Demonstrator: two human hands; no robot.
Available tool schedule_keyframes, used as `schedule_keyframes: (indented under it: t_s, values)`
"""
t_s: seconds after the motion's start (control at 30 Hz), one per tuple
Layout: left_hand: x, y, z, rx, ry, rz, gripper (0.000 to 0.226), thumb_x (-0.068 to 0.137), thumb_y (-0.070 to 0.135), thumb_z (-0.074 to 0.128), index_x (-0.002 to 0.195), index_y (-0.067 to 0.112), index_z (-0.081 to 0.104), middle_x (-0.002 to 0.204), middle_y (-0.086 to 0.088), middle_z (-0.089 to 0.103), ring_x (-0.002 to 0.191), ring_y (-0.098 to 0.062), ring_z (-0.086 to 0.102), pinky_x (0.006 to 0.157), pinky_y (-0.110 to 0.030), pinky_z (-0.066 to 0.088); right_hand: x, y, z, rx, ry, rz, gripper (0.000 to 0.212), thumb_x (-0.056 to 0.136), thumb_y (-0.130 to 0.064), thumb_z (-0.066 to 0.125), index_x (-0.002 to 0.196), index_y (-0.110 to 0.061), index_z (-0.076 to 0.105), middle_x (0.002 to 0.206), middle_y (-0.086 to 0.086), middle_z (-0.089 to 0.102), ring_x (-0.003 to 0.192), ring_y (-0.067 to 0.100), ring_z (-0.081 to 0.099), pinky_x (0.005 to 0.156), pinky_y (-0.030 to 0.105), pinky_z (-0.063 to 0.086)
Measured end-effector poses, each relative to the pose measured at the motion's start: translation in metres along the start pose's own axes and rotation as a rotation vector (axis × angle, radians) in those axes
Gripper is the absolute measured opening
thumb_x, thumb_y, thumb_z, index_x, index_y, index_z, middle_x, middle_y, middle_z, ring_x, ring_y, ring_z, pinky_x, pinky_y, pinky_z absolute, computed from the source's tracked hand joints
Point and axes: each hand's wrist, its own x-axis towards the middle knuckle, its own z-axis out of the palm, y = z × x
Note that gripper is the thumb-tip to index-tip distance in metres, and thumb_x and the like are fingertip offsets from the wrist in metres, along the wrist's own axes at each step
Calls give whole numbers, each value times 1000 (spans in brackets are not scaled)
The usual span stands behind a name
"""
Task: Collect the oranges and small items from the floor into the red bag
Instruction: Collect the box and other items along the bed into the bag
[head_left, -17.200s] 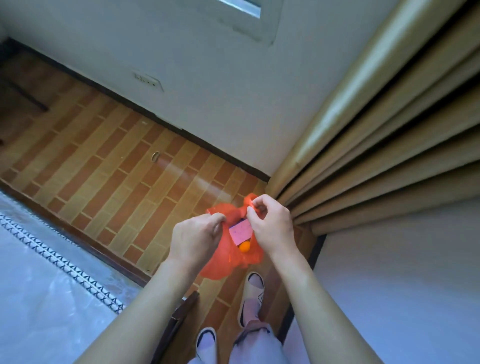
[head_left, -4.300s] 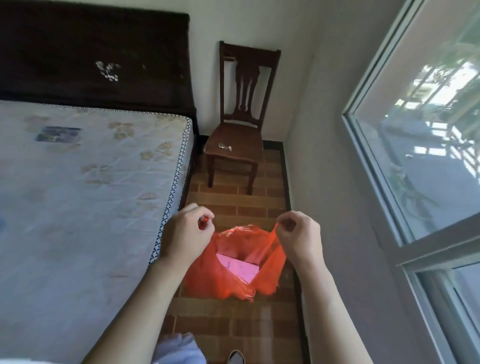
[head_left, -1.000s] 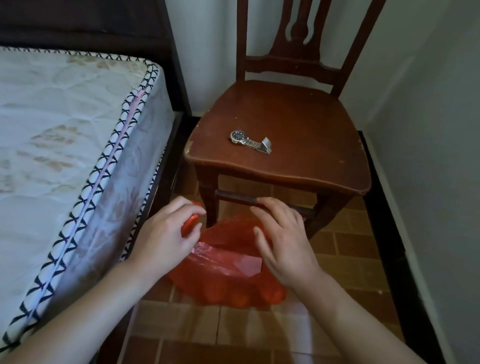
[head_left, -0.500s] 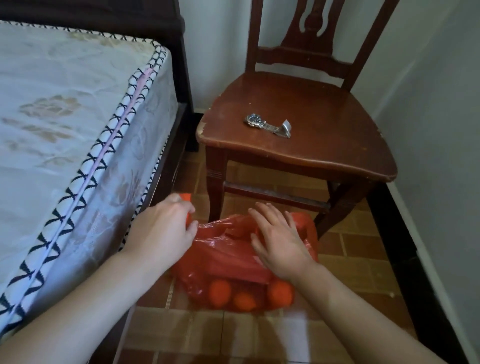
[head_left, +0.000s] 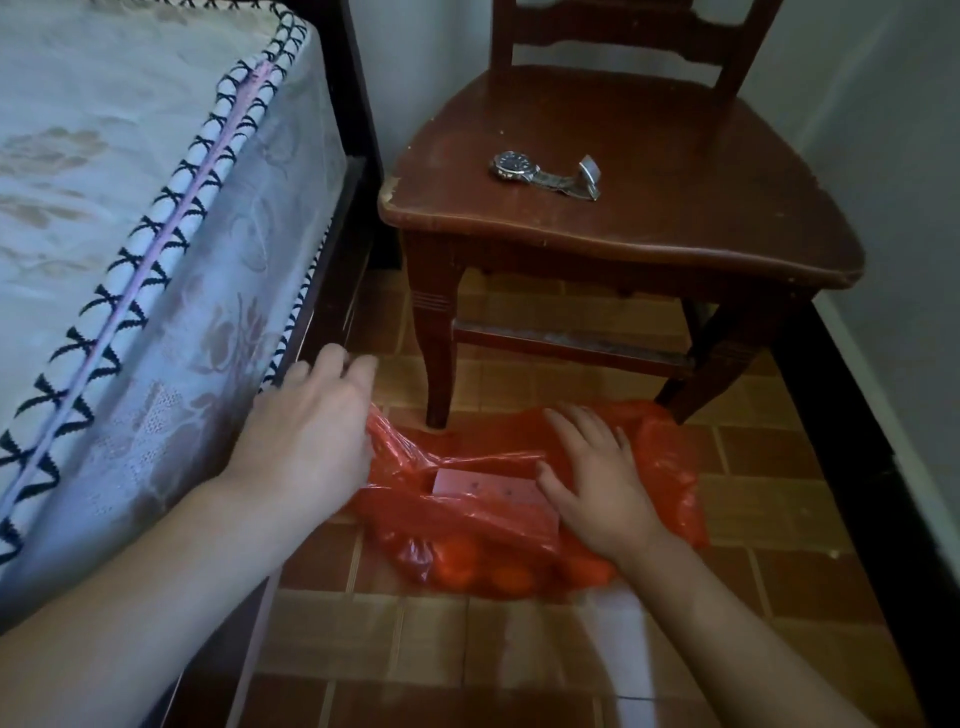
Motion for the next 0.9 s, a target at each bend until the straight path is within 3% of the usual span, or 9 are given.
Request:
schedule_keyframes:
  t_s: [0.07,0.13,0.23,0.4,0.5,0.6,0.73,0.9]
  values:
    - [-1,5,-2,-133,77,192,68,85,18,68,148,25,44,139,2,43,126,-24,49,100,-47,51,-7,-12,-3,38,29,-96,66,99,-52,43,160,-31,28,167,-10,24,157,9,7,129,50,5]
    - [-1,13,-5,-176,96,397,57,86,23,68,141,32,53,143,5,43,136,-20,41,111,-46,42,-13,-25,-5,61,55,-182,67,99,-54,43,161,-31,28,168,-11,21,157,7,2,129,50,4]
    - [-1,21,9,-154,-22,556,32,91,43,68,123,42,65,149,7,42,145,-17,32,117,-47,35,-23,-37,-2,29,29,-234,75,99,-64,43,163,-33,19,171,-12,10,157,7,-9,128,49,-3]
    - [-10,24,31,-85,-280,479,42,94,59,58,134,45,60,162,12,27,153,-13,12,125,-44,18,-32,-32,12,-141,-115,-191,106,87,-76,55,163,-35,-6,171,-8,-15,153,13,-29,127,54,-8]
    - [-22,19,38,-36,-393,443,51,94,62,56,142,44,53,166,11,20,156,-15,7,126,-46,16,-33,-29,19,-138,-157,-189,113,84,-73,63,163,-34,-9,171,-7,-17,153,16,-31,126,54,-10]
    - [-27,21,43,3,-456,424,53,98,60,50,148,42,45,168,9,16,157,-19,6,126,-51,18,-36,-33,19,-132,-164,-232,106,88,-72,56,163,-33,-7,172,-6,-16,153,15,-31,127,54,-8]
    - [13,28,39,181,-453,588,61,101,50,49,157,36,31,167,3,20,153,-23,16,121,-54,26,-41,-38,16,-120,-135,-257,86,96,-69,34,164,-33,-3,172,-6,-15,153,12,-30,127,53,-8]
    - [38,16,48,209,-388,601,74,99,48,54,161,22,22,163,4,27,146,-18,29,117,-44,35,-42,-29,27,-140,-143,-198,84,98,-67,33,165,-31,-3,172,-4,-14,153,13,-30,127,54,-8]
